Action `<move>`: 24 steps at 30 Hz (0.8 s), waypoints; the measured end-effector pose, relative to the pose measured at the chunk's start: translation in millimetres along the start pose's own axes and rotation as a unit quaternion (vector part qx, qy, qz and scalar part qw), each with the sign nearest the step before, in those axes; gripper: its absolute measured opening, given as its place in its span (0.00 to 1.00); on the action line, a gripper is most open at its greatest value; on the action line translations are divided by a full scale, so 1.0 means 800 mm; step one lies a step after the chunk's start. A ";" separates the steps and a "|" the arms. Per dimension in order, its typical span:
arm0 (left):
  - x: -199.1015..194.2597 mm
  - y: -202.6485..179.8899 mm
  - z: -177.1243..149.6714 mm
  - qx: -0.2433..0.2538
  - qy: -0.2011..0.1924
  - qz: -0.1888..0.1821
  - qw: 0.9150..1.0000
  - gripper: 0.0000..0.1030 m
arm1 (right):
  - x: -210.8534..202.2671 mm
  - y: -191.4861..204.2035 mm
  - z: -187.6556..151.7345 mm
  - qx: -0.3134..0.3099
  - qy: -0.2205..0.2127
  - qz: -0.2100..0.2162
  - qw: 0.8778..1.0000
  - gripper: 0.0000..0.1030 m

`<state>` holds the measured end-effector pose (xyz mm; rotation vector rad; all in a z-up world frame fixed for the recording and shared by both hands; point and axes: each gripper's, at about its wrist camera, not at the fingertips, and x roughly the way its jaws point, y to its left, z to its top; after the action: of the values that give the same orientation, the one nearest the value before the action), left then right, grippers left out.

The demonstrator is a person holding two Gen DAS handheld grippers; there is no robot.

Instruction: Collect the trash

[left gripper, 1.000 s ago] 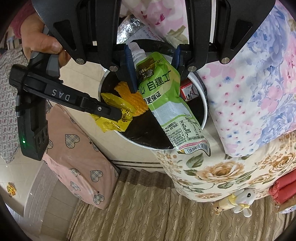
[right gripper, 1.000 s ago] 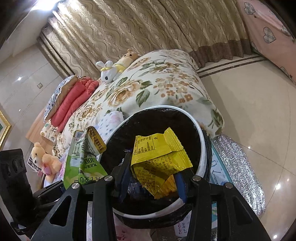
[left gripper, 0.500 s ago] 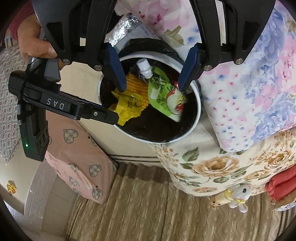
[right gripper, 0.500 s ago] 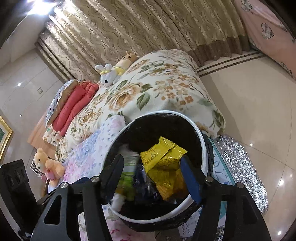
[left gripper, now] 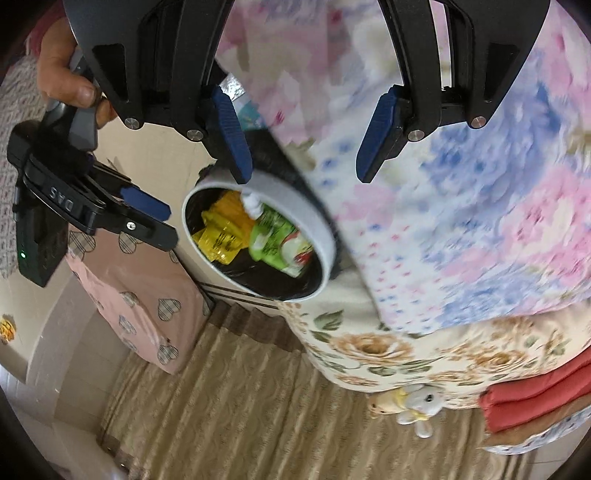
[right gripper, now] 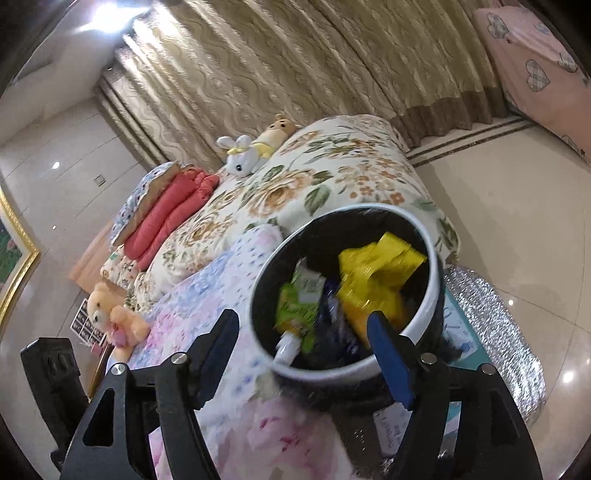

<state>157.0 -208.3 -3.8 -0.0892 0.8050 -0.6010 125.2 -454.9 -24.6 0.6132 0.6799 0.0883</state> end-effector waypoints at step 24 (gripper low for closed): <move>-0.212 0.065 -0.143 -0.045 -0.170 0.150 0.973 0.90 | -0.080 0.131 -0.144 -0.146 -0.081 0.006 0.986 1.00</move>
<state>10.2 -57.5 11.1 -0.1470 0.4992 -0.2519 16.8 -328.6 0.0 0.3388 0.4928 0.1451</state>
